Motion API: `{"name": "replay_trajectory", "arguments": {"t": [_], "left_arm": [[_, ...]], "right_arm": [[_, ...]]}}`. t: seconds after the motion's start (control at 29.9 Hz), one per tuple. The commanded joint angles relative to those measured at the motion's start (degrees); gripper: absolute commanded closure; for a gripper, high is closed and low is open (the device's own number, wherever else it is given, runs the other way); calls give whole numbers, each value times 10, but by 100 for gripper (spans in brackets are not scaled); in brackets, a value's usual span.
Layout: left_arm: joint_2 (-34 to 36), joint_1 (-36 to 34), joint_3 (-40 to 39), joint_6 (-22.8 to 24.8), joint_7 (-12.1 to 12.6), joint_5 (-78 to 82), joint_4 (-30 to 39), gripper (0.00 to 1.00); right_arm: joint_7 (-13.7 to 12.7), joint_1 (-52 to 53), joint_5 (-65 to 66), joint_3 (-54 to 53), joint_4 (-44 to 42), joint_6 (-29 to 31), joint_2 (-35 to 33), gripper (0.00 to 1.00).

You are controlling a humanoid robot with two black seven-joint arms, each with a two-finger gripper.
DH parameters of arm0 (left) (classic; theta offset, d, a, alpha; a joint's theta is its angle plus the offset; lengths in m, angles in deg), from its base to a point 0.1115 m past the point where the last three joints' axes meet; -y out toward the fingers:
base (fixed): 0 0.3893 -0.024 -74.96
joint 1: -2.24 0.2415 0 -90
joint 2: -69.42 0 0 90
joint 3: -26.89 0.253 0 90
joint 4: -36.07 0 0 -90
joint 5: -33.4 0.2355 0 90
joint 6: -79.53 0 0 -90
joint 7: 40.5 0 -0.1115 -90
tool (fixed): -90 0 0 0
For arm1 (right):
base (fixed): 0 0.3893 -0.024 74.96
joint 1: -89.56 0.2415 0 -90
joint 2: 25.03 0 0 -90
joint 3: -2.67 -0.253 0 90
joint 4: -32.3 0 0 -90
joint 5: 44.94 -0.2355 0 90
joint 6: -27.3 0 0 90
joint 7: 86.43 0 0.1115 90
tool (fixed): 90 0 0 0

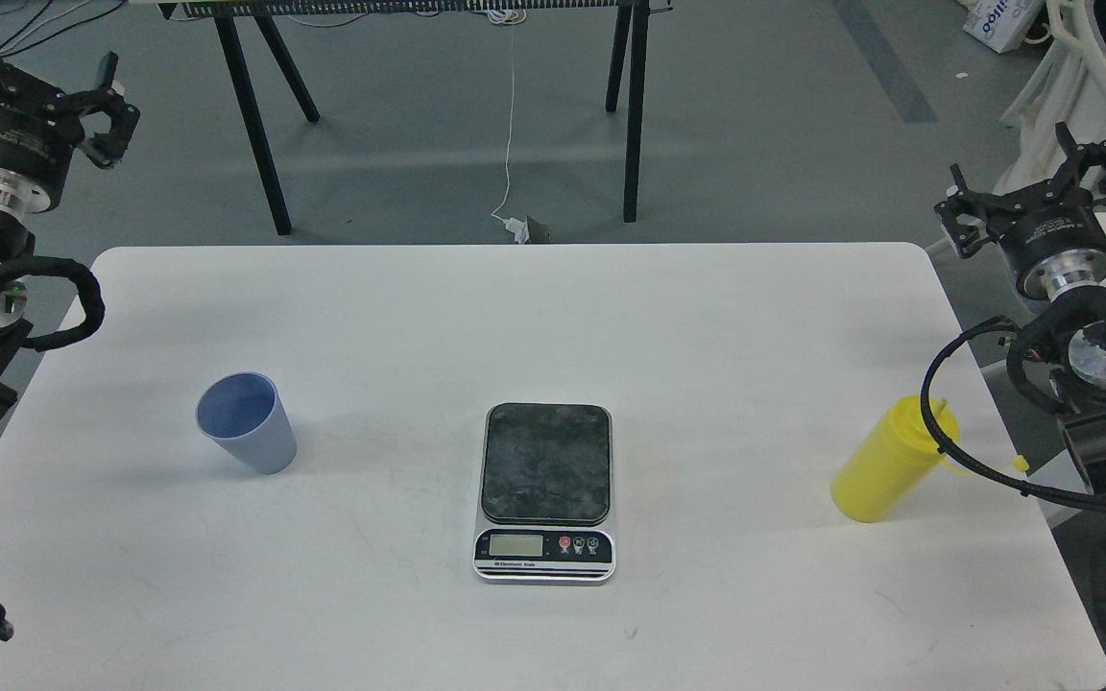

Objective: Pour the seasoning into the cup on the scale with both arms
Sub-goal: 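Move the left gripper toward the blue cup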

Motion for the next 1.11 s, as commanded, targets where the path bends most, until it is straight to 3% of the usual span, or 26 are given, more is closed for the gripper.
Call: {"name": "replay_trajectory", "arguments": {"t": [0.0, 0.27, 0.37, 0.77, 1.07], "left_arm": [[1, 1, 0, 0, -1, 0, 0, 0], [5, -3, 8, 0, 8, 7, 21, 0], [32, 2, 30, 0, 14, 57, 97, 0], [183, 5, 37, -16, -11, 602, 344, 7], [241, 19, 72, -74, -24, 923, 398, 10]], "right_arm": [[1, -1, 0, 0, 2, 0, 0, 1], [2, -35, 0, -9, 69, 0, -9, 1], [2, -64, 0, -28, 98, 0, -31, 1], [2, -187, 0, -88, 226, 0, -98, 1], [3, -232, -1, -114, 233, 0, -111, 1]]}}
